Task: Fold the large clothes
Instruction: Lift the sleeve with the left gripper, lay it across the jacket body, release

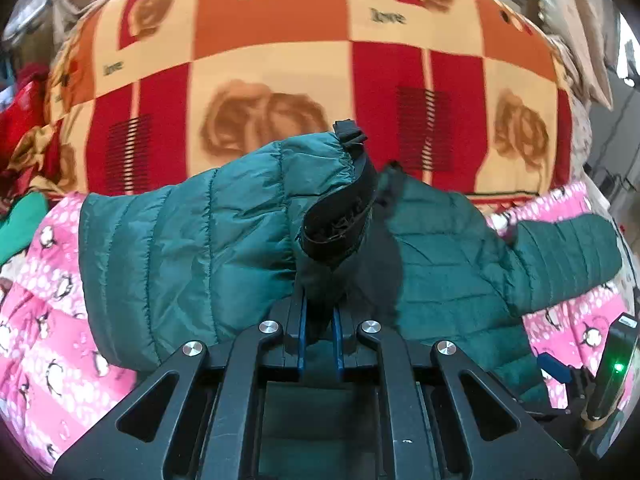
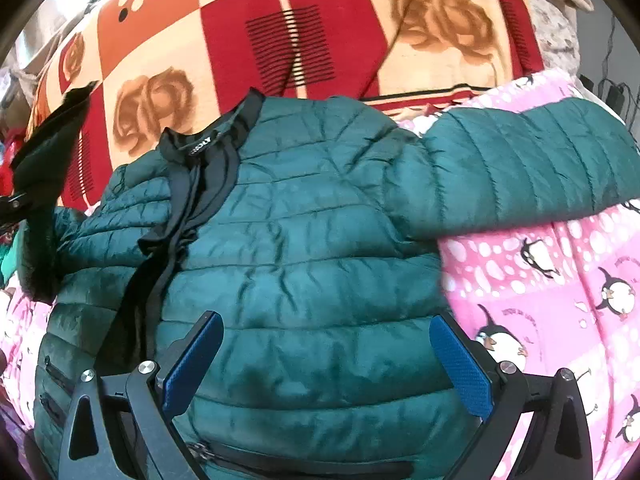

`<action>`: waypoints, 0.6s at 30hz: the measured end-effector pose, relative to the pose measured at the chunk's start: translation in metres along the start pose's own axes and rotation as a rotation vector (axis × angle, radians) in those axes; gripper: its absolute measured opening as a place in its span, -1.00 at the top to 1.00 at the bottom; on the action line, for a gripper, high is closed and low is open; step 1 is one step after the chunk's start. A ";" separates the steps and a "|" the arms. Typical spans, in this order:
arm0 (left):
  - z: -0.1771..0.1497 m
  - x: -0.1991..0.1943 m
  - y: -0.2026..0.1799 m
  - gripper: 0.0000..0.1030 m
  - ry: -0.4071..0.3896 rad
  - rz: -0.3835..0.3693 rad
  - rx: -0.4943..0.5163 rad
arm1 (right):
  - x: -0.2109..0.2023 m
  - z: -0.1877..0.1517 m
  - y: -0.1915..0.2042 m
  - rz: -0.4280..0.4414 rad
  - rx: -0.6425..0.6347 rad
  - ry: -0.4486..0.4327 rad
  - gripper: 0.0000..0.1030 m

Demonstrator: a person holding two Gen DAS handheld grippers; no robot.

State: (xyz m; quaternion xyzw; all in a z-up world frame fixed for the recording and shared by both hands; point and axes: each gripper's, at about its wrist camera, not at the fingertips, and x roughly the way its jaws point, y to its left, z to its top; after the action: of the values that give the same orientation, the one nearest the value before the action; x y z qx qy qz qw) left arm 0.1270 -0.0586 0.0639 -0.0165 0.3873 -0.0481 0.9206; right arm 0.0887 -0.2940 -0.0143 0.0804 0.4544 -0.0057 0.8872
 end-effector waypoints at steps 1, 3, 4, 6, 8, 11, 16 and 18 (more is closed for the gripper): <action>0.000 0.003 -0.007 0.83 0.005 -0.003 0.009 | 0.000 -0.001 -0.003 -0.002 0.006 0.001 -0.99; -0.002 0.010 -0.021 0.83 0.018 -0.012 0.026 | -0.001 -0.001 -0.010 -0.002 0.019 0.001 -0.99; -0.003 0.013 -0.027 0.83 0.025 -0.016 0.031 | -0.001 -0.001 -0.013 -0.004 0.024 0.000 -0.99; -0.004 0.021 -0.037 0.83 0.040 -0.022 0.041 | -0.003 -0.003 -0.018 -0.011 0.028 0.000 -0.99; -0.007 0.029 -0.046 0.83 0.056 -0.027 0.050 | -0.003 -0.003 -0.024 -0.014 0.036 0.002 -0.99; -0.012 0.043 -0.058 0.83 0.090 -0.043 0.050 | -0.002 -0.004 -0.032 -0.016 0.052 0.009 -0.99; -0.024 0.065 -0.075 0.83 0.134 -0.060 0.061 | -0.001 -0.009 -0.038 -0.017 0.063 0.026 -0.99; -0.030 0.074 -0.079 0.83 0.157 -0.061 0.070 | 0.000 -0.010 -0.041 -0.014 0.069 0.032 -0.99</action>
State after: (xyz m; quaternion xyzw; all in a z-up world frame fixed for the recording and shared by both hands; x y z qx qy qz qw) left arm 0.1514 -0.1445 -0.0044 0.0078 0.4554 -0.0906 0.8856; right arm 0.0768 -0.3328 -0.0256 0.1079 0.4686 -0.0262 0.8764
